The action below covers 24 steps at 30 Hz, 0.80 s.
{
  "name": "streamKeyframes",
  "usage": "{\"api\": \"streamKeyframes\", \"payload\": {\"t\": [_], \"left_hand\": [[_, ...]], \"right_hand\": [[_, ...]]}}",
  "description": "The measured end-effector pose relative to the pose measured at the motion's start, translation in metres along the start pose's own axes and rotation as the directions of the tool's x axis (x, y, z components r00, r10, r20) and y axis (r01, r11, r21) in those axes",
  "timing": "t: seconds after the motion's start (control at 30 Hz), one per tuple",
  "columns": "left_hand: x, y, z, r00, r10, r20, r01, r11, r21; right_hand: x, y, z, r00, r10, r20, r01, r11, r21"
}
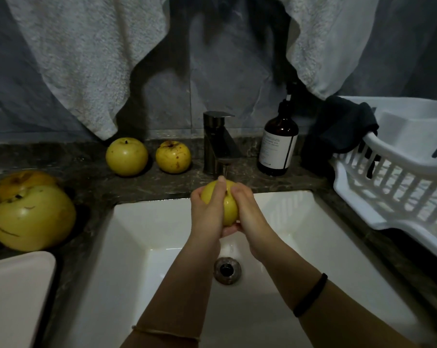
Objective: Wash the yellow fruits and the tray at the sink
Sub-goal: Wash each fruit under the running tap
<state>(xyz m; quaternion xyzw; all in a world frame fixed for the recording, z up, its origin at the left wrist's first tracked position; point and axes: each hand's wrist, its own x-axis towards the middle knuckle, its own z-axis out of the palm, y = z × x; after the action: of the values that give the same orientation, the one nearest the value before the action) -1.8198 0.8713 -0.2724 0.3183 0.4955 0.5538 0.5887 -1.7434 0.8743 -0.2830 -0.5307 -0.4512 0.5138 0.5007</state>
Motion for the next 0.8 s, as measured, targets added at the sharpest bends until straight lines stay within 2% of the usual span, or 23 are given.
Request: {"api": "streamKeyframes", "payload": {"t": [0.1, 0.23, 0.33, 0.43, 0.6, 0.8], "left_hand": [[0.003, 0.000, 0.001, 1.000, -0.021, -0.023, 0.022, 0.999, 0.024], [0.010, -0.004, 0.003, 0.995, -0.092, -0.043, 0.092, 0.996, -0.008], [0.014, -0.006, 0.001, 0.991, -0.130, -0.043, 0.126, 0.989, -0.081], [0.015, -0.005, 0.000, 0.995, -0.089, -0.047, 0.086, 0.994, -0.069], [0.017, -0.004, 0.001, 0.995, -0.068, -0.072, 0.066, 0.997, -0.026], [0.019, -0.005, 0.002, 0.992, -0.098, -0.074, 0.095, 0.995, -0.041]], "right_hand": [[0.001, 0.000, 0.001, 0.999, 0.040, -0.003, -0.040, 0.999, 0.004], [0.002, 0.000, -0.003, 0.994, 0.108, -0.016, -0.101, 0.969, 0.223], [0.002, 0.000, -0.004, 0.992, 0.129, -0.006, -0.126, 0.975, 0.182], [0.000, 0.001, -0.002, 0.989, 0.148, 0.022, -0.150, 0.975, 0.164], [0.000, 0.000, -0.001, 0.987, 0.150, 0.056, -0.159, 0.951, 0.264], [-0.001, -0.003, 0.001, 0.987, 0.159, 0.039, -0.163, 0.968, 0.192]]}}
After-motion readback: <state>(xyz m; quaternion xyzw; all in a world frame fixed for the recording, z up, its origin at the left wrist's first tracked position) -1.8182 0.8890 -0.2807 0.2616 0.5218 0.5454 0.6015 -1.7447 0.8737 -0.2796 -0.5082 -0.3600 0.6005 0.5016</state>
